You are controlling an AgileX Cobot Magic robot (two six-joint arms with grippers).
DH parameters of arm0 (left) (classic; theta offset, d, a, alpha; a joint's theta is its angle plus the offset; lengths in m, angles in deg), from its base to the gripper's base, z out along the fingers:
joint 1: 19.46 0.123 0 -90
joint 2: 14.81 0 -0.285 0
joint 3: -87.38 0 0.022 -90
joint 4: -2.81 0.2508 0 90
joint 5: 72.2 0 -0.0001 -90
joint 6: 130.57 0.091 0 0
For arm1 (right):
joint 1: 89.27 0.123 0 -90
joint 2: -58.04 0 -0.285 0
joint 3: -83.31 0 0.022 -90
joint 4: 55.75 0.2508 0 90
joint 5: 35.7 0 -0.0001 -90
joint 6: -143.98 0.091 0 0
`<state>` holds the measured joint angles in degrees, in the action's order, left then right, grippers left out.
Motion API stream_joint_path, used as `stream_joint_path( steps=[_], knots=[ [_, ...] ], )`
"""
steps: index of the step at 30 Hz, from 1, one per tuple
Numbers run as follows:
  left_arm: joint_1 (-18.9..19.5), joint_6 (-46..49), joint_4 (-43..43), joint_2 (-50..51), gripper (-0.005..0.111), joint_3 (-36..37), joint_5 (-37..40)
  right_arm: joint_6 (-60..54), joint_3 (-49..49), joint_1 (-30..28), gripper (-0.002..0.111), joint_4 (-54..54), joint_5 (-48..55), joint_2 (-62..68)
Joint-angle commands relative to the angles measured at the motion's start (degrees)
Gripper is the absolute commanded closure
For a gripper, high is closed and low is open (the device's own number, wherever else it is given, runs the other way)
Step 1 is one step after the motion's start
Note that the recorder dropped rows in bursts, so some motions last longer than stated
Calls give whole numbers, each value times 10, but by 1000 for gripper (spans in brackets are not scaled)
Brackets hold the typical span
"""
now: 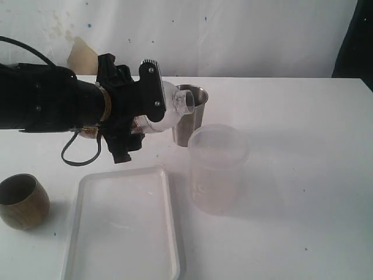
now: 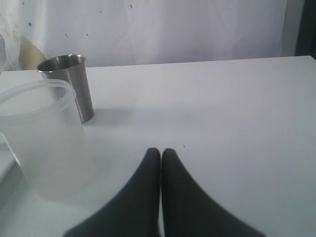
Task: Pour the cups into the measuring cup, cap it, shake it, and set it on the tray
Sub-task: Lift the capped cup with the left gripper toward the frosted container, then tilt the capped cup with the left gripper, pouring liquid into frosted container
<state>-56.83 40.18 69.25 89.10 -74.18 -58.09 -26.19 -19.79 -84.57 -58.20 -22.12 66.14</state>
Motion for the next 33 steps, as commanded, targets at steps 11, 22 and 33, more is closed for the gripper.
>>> stream_joint_path(
  steps=[11,22,33],
  knots=[
    [-73,0,106,-12,107,-26,108,0,3,4,108,-1,1,-3],
    [-109,2,208,-7,107,-43,189,0,3,4,108,-1,1,-3],
    [-113,3,281,-7,107,-43,205,0,3,4,108,-1,1,-3]
  ],
)
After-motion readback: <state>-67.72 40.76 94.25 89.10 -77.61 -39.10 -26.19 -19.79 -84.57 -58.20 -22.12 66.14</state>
